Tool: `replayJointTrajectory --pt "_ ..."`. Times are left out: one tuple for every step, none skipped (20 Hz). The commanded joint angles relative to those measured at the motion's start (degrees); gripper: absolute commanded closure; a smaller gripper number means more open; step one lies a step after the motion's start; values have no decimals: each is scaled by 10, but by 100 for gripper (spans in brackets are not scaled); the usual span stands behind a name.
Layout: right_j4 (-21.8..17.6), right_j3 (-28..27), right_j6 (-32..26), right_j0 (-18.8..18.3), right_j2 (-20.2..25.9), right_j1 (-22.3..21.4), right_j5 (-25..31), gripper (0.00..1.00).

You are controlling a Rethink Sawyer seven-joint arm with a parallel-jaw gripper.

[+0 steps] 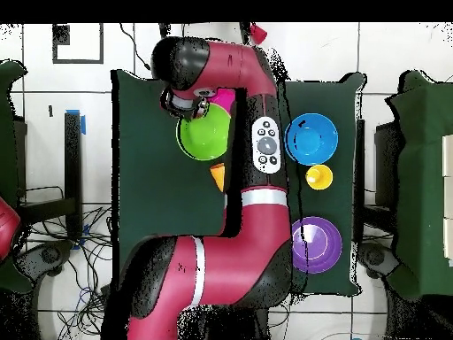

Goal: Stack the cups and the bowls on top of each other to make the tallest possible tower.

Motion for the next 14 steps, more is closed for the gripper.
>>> replayJointTrajectory --pt "-54 -20 -192 7 34 16 48 100" --pt "-55 -23 -194 7 33 13 54 100" --pt "-55 -25 -195 7 31 12 56 100" --pt "-57 -30 -196 8 31 11 63 100" --pt "-57 -32 -197 8 30 10 66 100" --pt "-59 -40 -198 9 31 11 74 100" --pt "-60 -43 -200 9 31 11 75 100" --pt "-61 -38 -203 8 28 7 72 100" --pt "-63 -41 -206 7 28 8 75 100" --pt "-68 -53 -212 7 29 11 83 100" --pt "-71 -59 -216 7 30 14 87 100" --pt "-78 -78 -223 7 35 22 98 100" --pt "-81 -86 -226 7 37 27 102 100" --pt "-87 -101 -231 8 42 37 109 100"
